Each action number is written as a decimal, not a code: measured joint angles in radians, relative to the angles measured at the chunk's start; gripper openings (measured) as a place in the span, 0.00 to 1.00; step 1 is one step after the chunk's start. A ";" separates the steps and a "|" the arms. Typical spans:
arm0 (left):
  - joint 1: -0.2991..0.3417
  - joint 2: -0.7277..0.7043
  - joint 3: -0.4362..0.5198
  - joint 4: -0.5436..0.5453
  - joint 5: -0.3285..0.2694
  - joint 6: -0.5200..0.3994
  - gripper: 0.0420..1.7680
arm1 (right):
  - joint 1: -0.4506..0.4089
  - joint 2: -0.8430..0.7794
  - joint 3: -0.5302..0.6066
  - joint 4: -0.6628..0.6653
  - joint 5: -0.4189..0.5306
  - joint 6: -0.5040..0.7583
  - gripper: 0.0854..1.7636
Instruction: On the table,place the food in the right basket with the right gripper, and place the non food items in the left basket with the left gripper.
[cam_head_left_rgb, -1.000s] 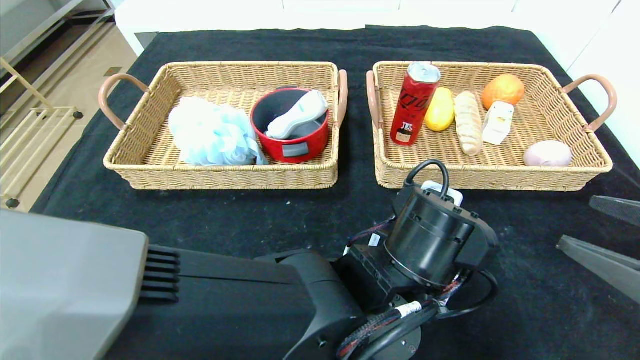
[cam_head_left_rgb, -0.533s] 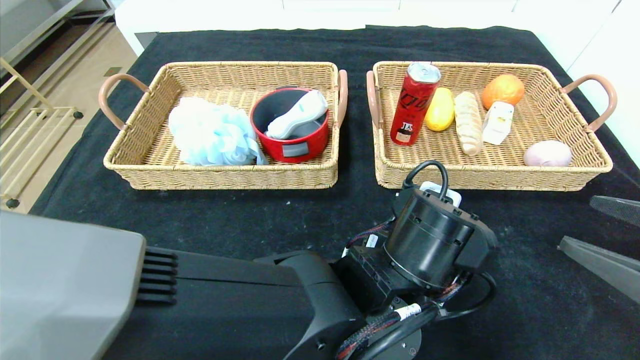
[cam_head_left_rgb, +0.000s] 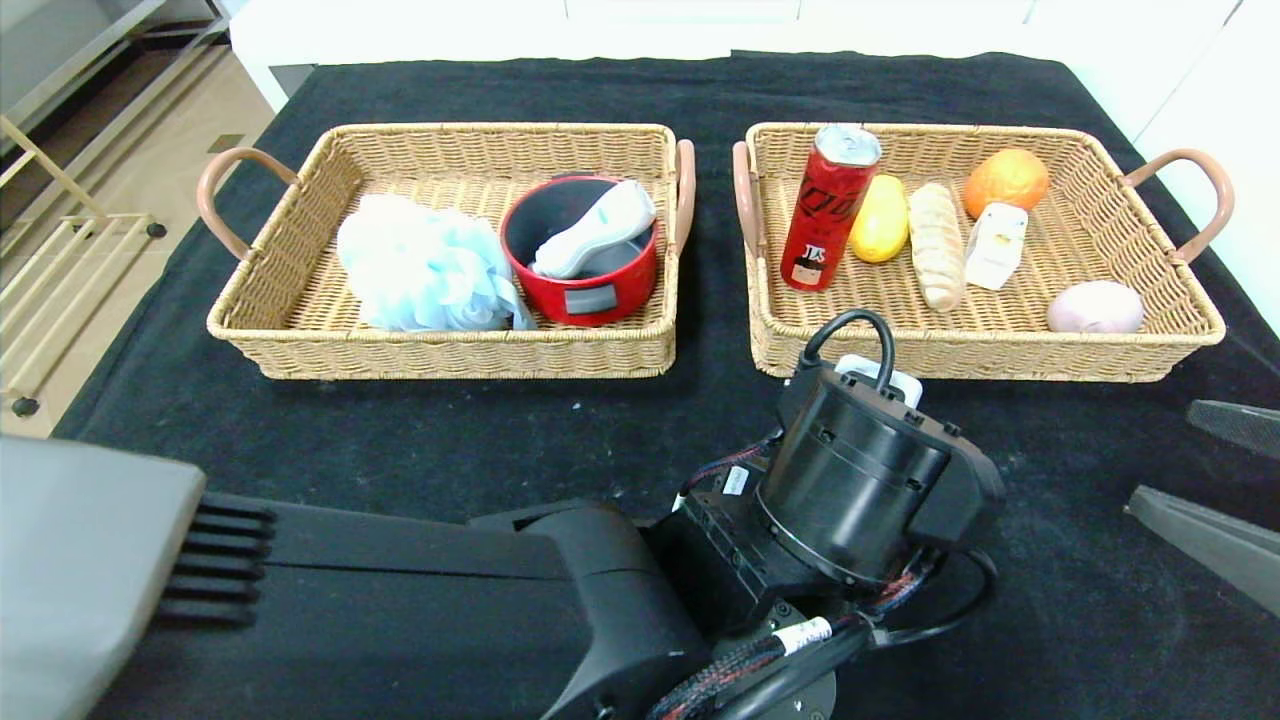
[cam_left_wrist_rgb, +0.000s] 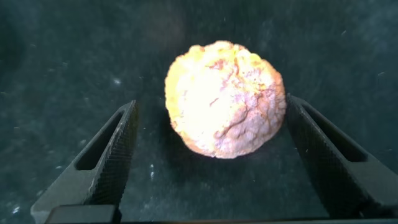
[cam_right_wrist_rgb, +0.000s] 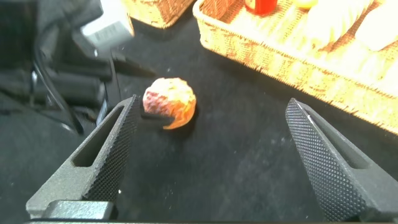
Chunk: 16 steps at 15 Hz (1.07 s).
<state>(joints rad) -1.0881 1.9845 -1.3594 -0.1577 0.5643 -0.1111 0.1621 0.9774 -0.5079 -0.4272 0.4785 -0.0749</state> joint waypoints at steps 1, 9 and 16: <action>0.000 -0.010 0.004 0.000 0.000 0.000 0.95 | 0.000 -0.002 -0.003 0.005 0.000 0.001 0.97; -0.004 -0.138 0.072 0.000 -0.005 0.001 0.96 | 0.000 -0.001 -0.003 0.009 0.000 0.000 0.97; 0.035 -0.327 0.234 0.005 -0.089 0.041 0.96 | 0.006 0.033 0.004 0.018 0.000 -0.004 0.97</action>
<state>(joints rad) -1.0534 1.6577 -1.1251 -0.1528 0.4753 -0.0702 0.1679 1.0102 -0.5036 -0.4089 0.4785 -0.0787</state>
